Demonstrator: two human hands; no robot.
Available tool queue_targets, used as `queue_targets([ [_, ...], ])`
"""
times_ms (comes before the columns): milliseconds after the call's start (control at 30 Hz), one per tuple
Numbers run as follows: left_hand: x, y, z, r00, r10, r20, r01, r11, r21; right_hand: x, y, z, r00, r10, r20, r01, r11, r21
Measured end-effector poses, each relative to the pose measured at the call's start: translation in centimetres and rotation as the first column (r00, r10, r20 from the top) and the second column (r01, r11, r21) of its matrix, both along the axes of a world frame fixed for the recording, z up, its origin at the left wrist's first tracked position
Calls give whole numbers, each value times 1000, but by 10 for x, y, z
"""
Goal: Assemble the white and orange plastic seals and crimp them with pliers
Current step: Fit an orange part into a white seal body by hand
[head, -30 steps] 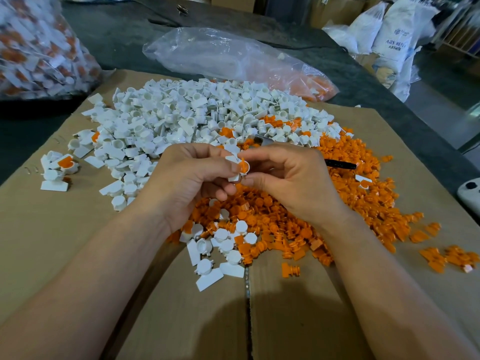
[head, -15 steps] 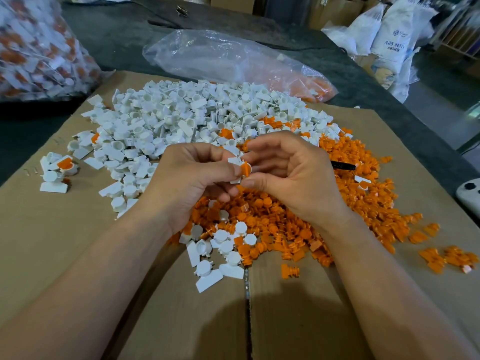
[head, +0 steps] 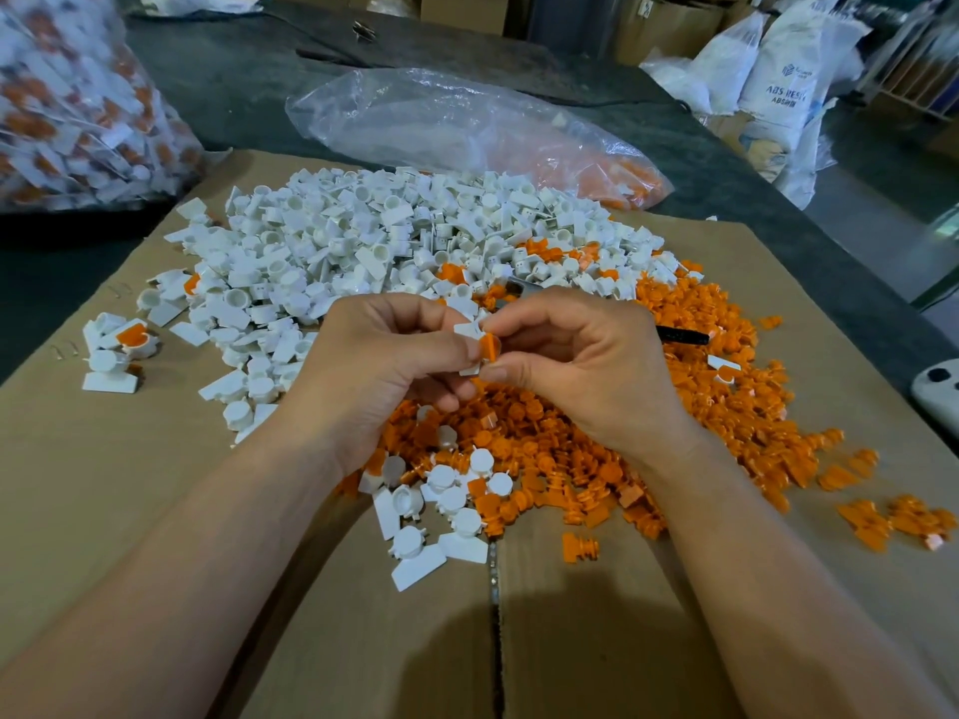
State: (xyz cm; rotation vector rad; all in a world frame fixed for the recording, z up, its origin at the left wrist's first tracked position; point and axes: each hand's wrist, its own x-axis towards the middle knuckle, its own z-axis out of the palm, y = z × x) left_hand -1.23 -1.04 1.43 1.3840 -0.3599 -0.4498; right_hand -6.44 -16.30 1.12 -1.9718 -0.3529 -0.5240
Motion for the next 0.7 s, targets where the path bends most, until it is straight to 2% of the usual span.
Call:
queue_targets([
  [233,0,0,0,1000,19,-15,-19,1000,-3,-2,-3,5,996,-32,-84,29,999,-43],
  [333,2,0,0,998,43,-52,-44,999,-25,-4,-21,16,947,-273,-170,253,959,-130],
  [400,2,0,0,997,45,-60,-46,999,-28,-6,-42,23,860,-460,-221,403,878,-257],
  [467,2,0,-1,997,47,-63,-49,998,-27,-7,-61,24,762,-588,-272,455,784,-422],
  [533,3,0,-1,996,53,-65,-55,998,-30,-7,-70,22,685,-659,-310,415,702,-579],
  [633,4,-1,-1,996,55,-70,-57,998,-34,-3,-65,16,646,-668,-369,247,640,-728],
  [700,4,-1,-2,996,52,-69,-54,998,-34,0,-62,11,614,-694,-377,138,565,-814],
])
